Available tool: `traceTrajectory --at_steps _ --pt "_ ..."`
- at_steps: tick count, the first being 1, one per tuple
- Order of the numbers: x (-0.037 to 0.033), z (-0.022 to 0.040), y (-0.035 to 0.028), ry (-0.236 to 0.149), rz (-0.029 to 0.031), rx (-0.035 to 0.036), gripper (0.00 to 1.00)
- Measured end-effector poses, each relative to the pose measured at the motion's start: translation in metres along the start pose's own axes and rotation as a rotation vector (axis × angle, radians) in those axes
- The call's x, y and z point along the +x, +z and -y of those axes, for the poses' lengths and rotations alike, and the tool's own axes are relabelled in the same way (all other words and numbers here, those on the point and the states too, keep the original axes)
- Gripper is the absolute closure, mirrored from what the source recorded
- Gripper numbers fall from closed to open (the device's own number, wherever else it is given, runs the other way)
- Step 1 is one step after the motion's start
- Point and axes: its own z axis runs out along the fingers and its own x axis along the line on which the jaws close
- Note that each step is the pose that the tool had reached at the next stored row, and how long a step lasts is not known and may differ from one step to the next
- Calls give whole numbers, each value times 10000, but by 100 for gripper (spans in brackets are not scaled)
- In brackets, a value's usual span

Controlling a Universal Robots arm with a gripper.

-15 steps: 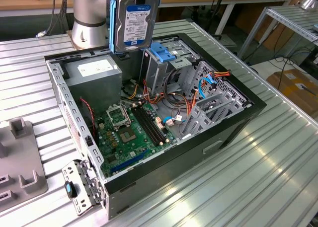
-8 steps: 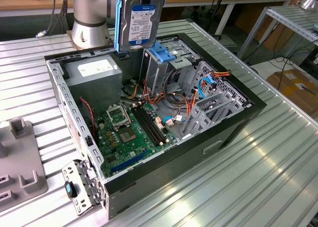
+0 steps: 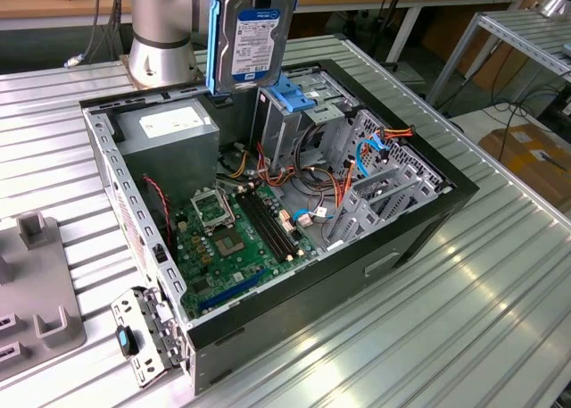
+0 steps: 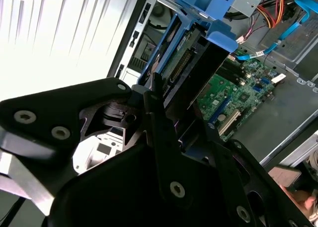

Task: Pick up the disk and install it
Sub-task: 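Pick up the disk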

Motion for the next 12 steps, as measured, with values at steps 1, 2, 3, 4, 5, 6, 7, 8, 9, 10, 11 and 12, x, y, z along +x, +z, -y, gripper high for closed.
traceTrajectory --at_steps 1,2,3,4,5,6,7,8,9,10,11,12 --pt "7 1 1 -1 0 0 65" --pt "20 4 1 0 0 0 65" --pt "26 6 1 0 0 0 65" --pt "27 6 2 0 2 1 65" --pt "29 7 2 0 0 0 65" --pt "31 8 1 0 -1 0 65" --pt "31 8 2 0 0 0 65" --pt "31 8 1 0 0 0 65" --pt "32 8 1 0 0 0 65" --pt "32 8 1 0 0 0 65" --pt "32 8 1 0 0 0 65" --pt "32 8 1 0 0 0 65"
